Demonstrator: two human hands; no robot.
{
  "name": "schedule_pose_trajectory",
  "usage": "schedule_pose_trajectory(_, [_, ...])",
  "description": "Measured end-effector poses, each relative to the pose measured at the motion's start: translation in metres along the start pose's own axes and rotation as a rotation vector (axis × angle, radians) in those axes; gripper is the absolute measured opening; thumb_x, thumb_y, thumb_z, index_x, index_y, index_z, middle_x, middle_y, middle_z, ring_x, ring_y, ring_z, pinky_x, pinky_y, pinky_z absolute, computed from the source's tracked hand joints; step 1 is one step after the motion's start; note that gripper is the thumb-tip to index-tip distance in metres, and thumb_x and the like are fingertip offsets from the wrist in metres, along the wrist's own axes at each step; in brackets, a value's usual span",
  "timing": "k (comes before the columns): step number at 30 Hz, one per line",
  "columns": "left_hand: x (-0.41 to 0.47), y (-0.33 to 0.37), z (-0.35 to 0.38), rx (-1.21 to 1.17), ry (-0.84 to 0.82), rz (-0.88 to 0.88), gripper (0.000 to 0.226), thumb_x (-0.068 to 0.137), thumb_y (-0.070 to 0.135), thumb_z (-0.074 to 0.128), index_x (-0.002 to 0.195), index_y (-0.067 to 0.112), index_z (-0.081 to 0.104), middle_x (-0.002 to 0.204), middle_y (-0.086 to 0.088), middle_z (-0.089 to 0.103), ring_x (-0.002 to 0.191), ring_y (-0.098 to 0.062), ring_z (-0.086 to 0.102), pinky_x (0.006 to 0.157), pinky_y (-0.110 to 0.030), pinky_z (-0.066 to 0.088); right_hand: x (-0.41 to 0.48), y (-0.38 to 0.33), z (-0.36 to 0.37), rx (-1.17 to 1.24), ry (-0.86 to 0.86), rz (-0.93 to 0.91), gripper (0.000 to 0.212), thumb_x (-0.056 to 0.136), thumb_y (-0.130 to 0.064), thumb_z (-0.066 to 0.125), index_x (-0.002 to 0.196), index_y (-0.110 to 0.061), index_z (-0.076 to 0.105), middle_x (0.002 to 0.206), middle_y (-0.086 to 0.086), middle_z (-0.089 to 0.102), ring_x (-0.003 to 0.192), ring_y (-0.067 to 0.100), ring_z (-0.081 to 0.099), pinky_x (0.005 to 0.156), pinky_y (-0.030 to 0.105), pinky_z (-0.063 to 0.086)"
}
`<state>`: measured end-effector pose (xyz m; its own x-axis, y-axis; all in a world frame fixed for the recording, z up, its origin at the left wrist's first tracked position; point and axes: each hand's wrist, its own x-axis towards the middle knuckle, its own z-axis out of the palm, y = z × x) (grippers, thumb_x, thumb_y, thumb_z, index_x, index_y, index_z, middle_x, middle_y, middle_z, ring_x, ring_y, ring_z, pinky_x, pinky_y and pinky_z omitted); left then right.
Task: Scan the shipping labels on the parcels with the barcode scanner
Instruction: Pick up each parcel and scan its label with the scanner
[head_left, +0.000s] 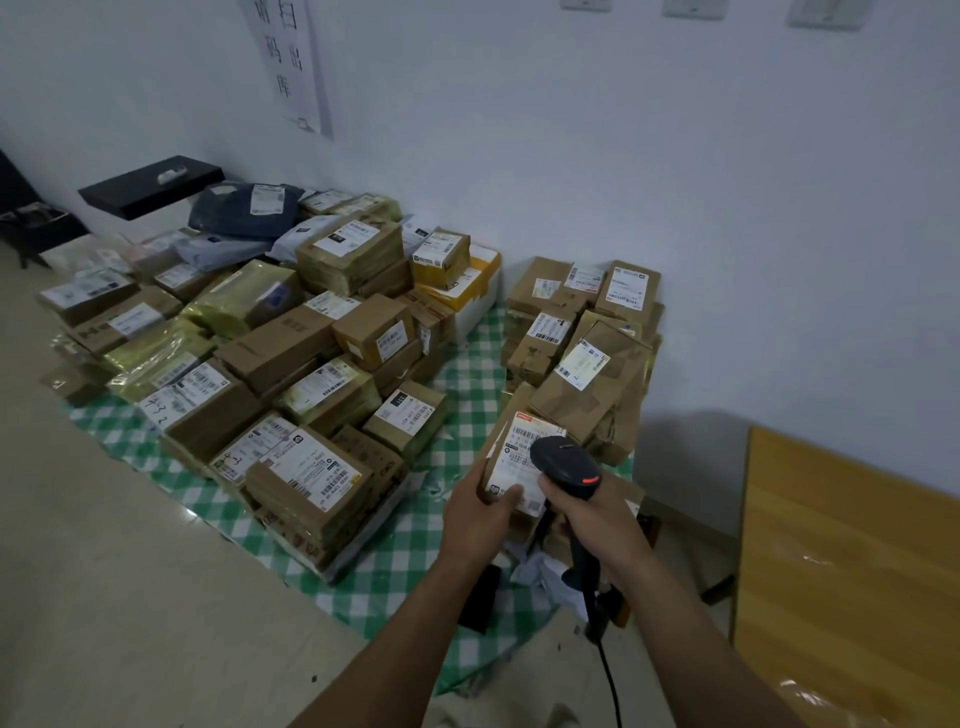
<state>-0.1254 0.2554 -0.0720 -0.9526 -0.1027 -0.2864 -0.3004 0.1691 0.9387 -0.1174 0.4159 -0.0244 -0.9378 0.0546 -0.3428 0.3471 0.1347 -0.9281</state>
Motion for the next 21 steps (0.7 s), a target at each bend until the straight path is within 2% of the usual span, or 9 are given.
schedule_pose_trajectory(2, [-0.001,0.005,0.000,-0.040,-0.008,0.008,0.047,0.091,0.018,0.073,0.135,0.033,0.065,0.114,0.015,0.076,0.104,-0.003,0.072,0.097,-0.039,0.059,-0.001,0.000,0.001,0.000,0.008,-0.002,0.023,0.093,-0.030,0.078,0.114,-0.033,0.069,0.106,0.002,0.077,0.082,0.007,0.070,0.061,0.011,0.054])
schedule_pose_trajectory(4, [-0.003,0.009,-0.002,-0.091,-0.013,0.022,0.047,0.093,0.012,0.072,0.135,0.029,0.064,0.116,0.011,0.076,0.103,-0.004,0.072,0.095,-0.036,0.060,-0.004,-0.004,-0.001,0.027,0.026,-0.012,0.023,0.093,-0.029,0.078,0.111,-0.036,0.067,0.105,-0.004,0.076,0.082,0.004,0.070,0.058,0.010,0.052])
schedule_pose_trajectory(6, [-0.006,0.012,-0.005,-0.155,0.010,0.010,0.039,0.093,0.011,0.073,0.128,0.027,0.064,0.116,0.005,0.076,0.101,-0.007,0.074,0.090,-0.033,0.061,-0.007,-0.008,-0.005,0.064,0.050,-0.036,0.025,0.093,-0.026,0.078,0.108,-0.040,0.063,0.101,-0.010,0.074,0.076,0.000,0.068,0.056,0.010,0.051])
schedule_pose_trajectory(8, [-0.010,0.016,-0.011,-0.171,0.030,0.001,0.032,0.092,0.013,0.076,0.118,0.027,0.063,0.115,0.001,0.076,0.097,-0.007,0.075,0.084,-0.031,0.062,-0.010,-0.014,-0.009,0.070,0.063,-0.062,0.030,0.093,-0.027,0.079,0.115,-0.040,0.063,0.100,-0.011,0.074,0.074,0.002,0.069,0.057,0.013,0.053])
schedule_pose_trajectory(11, [-0.012,0.021,-0.018,-0.172,-0.032,0.025,0.049,0.089,0.016,0.081,0.129,0.032,0.058,0.117,0.004,0.074,0.099,-0.009,0.074,0.086,-0.035,0.062,-0.012,-0.022,-0.015,0.047,0.054,-0.095,0.042,0.090,-0.033,0.081,0.128,-0.036,0.064,0.108,-0.014,0.076,0.091,0.005,0.073,0.070,0.024,0.061])
schedule_pose_trajectory(14, [-0.010,0.026,-0.023,-0.139,-0.034,0.069,0.072,0.089,0.023,0.082,0.145,0.048,0.043,0.121,0.008,0.068,0.109,-0.010,0.069,0.093,-0.038,0.059,-0.015,-0.034,-0.022,0.009,0.046,-0.137,0.042,0.090,-0.035,0.080,0.129,-0.037,0.063,0.111,-0.015,0.075,0.096,0.007,0.071,0.076,0.029,0.062])
schedule_pose_trajectory(17, [-0.004,0.031,-0.027,-0.113,0.020,0.124,0.079,0.092,0.022,0.078,0.154,0.044,0.036,0.121,0.008,0.063,0.112,-0.007,0.063,0.088,-0.031,0.058,-0.019,-0.046,-0.026,-0.082,0.025,-0.175,0.049,0.089,-0.042,0.080,0.134,-0.040,0.060,0.117,-0.017,0.072,0.104,0.006,0.069,0.087,0.035,0.060])
schedule_pose_trajectory(19, [0.004,0.031,-0.030,-0.080,0.065,0.183,0.078,0.093,0.023,0.076,0.156,0.043,0.035,0.123,0.011,0.063,0.111,0.001,0.062,0.084,-0.026,0.059,-0.023,-0.056,-0.027,-0.111,-0.013,-0.177,0.047,0.091,-0.038,0.078,0.134,-0.034,0.060,0.113,-0.011,0.074,0.093,0.005,0.073,0.074,0.024,0.059])
schedule_pose_trajectory(21, [0.014,0.032,-0.031,-0.016,0.110,0.239,0.072,0.094,0.026,0.074,0.155,0.041,0.039,0.127,0.012,0.066,0.113,-0.002,0.064,0.088,-0.029,0.059,-0.028,-0.065,-0.027,-0.092,-0.072,-0.178,0.041,0.094,-0.029,0.077,0.132,-0.028,0.062,0.104,-0.004,0.077,0.082,0.005,0.075,0.061,0.014,0.054])
